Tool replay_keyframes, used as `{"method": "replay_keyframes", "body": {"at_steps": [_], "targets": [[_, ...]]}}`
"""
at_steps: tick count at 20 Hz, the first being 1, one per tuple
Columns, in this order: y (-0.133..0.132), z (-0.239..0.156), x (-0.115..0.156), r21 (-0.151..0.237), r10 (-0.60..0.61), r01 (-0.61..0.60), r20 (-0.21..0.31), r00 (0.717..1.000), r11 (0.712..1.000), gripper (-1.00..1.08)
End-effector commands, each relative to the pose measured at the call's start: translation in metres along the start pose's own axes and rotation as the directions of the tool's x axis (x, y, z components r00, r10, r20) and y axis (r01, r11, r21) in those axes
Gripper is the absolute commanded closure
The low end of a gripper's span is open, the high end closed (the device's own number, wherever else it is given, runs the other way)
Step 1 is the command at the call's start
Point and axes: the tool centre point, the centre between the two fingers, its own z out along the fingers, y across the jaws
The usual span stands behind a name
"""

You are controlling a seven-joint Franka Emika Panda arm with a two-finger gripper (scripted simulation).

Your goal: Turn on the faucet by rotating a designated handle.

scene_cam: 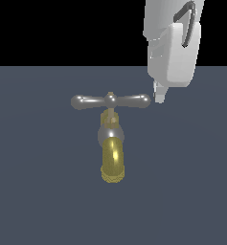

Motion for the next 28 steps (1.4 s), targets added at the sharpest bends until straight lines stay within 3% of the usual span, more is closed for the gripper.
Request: {"method": "replay_keyframes", "body": {"at_steps": [1,13,28], "targets": [[0.006,0.008,0.002,-0.003,-0.049,0.049,-0.002,0.999,0.999,1.08],[0.021,0.029,0.011,-0.007,-0.18,0.18,-0.01,0.984,0.984,1.08],[0.028,0.031,0.013,-0.007,-0.193,0.192,-0.012,0.981,0.981,1.08]]}}
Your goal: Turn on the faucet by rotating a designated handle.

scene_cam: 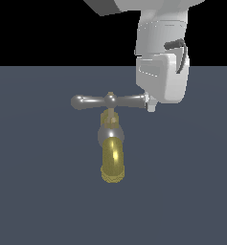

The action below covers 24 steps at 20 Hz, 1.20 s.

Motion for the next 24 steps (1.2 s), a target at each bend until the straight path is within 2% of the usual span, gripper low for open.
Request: {"method": "replay_keyframes", "body": {"at_steps": [1,24], "targets": [[0.005,0.0,-0.001,0.0,0.0,0.0,0.0,1.0,1.0,1.08],[0.066,0.0,-0.009,0.0,0.0,0.0,0.0,1.0,1.0,1.08]]}}
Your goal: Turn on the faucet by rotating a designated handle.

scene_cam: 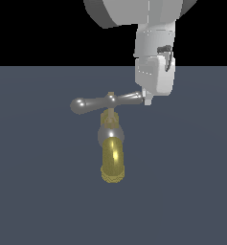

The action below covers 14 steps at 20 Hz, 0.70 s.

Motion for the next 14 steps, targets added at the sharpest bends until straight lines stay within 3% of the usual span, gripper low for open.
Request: {"method": "replay_keyframes", "body": {"at_steps": [1,5,7,14], "targets": [[0.012,-0.003,0.0,-0.011,-0.003,0.003,0.004,1.0,1.0,1.08],[0.023,-0.003,-0.002,-0.011,-0.003,0.003,0.004,1.0,1.0,1.08],[0.015,0.0,-0.009,-0.002,0.011,-0.011,0.004,1.0,1.0,1.08],[0.04,-0.001,0.01,-0.005,0.007,-0.007,0.004,1.0,1.0,1.08]]}}
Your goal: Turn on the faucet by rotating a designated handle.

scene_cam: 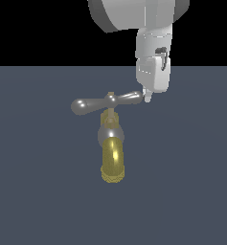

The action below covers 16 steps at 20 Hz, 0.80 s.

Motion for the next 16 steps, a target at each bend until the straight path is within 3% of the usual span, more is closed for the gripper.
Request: {"method": "replay_keyframes", "body": {"at_steps": [1,16], "targets": [[0.013,-0.001,0.022,-0.005,-0.028,0.028,-0.003,1.0,1.0,1.08],[0.058,-0.003,0.059,-0.01,-0.036,0.036,-0.003,0.999,0.999,1.08]]}}
